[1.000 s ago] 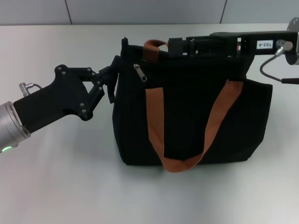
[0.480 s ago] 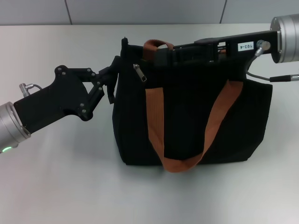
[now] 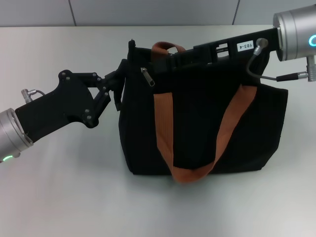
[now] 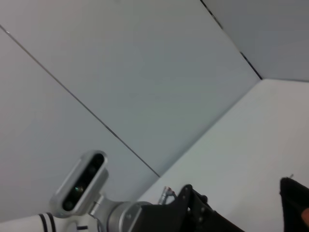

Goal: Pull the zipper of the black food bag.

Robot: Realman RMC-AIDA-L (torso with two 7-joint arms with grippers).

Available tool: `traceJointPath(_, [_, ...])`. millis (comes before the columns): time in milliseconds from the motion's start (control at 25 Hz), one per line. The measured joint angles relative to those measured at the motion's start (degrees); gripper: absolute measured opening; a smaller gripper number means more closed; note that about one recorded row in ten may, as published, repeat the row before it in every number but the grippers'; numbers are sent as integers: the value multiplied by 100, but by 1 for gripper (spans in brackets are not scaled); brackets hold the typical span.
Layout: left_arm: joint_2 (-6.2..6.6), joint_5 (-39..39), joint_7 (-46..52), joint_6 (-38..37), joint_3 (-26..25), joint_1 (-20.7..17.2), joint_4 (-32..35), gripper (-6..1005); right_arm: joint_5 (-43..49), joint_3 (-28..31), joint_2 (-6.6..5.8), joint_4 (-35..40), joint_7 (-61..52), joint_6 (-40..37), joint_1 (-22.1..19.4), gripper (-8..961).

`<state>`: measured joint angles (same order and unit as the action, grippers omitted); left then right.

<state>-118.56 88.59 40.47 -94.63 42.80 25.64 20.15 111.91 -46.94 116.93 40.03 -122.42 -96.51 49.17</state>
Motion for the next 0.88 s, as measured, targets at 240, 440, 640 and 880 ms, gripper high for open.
traceJointPath(240, [11,0,209,0,0,3,2,17,111,-8,-4,-25,-63,43,100,463])
traceJointPath(440, [16,-1,243,6,0,2,1,16,116,-18,-4,-38,-96,52,137,463])
traceJointPath(640, [12,-6,256,-1,0,2,-2,17,158,-154,-4,-16,-179,57,158,463])
traceJointPath(880, [7,-9,259,5,0,2,-3,17,192,-290,17,-16,-208,63,198,463])
